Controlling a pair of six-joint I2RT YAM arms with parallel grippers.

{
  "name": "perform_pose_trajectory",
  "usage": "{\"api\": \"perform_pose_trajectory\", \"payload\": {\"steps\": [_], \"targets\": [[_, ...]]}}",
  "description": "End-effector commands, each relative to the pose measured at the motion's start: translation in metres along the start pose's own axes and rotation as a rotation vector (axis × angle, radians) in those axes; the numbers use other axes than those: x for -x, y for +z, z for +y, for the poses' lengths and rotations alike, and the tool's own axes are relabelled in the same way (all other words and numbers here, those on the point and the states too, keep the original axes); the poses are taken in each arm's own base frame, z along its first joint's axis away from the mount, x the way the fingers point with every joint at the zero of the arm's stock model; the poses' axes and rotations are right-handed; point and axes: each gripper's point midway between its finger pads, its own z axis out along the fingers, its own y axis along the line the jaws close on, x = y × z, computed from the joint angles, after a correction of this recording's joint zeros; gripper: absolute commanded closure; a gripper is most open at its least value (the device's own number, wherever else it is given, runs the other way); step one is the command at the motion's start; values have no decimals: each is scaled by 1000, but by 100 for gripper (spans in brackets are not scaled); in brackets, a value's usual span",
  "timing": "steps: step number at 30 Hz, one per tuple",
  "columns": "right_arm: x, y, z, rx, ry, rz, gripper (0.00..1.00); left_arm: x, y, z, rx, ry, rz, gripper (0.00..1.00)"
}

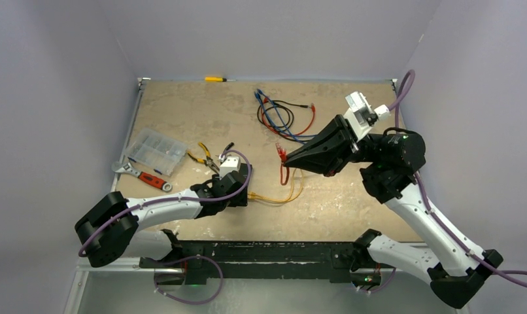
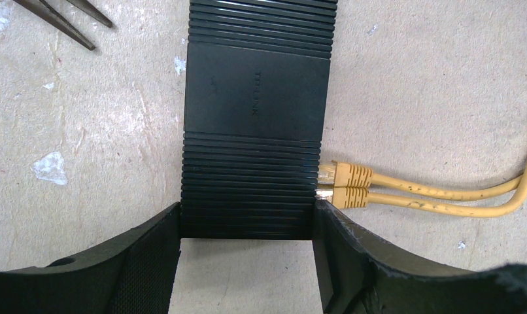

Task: Pull the plug from the switch port
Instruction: Place the connector at the center of the board.

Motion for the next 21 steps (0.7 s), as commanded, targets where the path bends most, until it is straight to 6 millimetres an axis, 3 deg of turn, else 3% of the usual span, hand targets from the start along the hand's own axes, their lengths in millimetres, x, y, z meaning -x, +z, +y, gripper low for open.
{"api": "perform_pose_trajectory", "payload": {"steps": [1,4,8,15,21], "targets": [[31,1,18,4,-81,-71,100,-49,2,26,70,61,164,100],[38,0,15,-37,-99,-88,100,-50,3,26,71,62,163,100],[37,-1,-19,-197,-56,-102,100,-50,3,26,69,64,165,100],[-4,-10,-101,-482,91,-27,100,-50,3,26,72,63,167,100],[-39,-26,-146,-653,148,31,100,-50,3,26,74,64,165,100]]}}
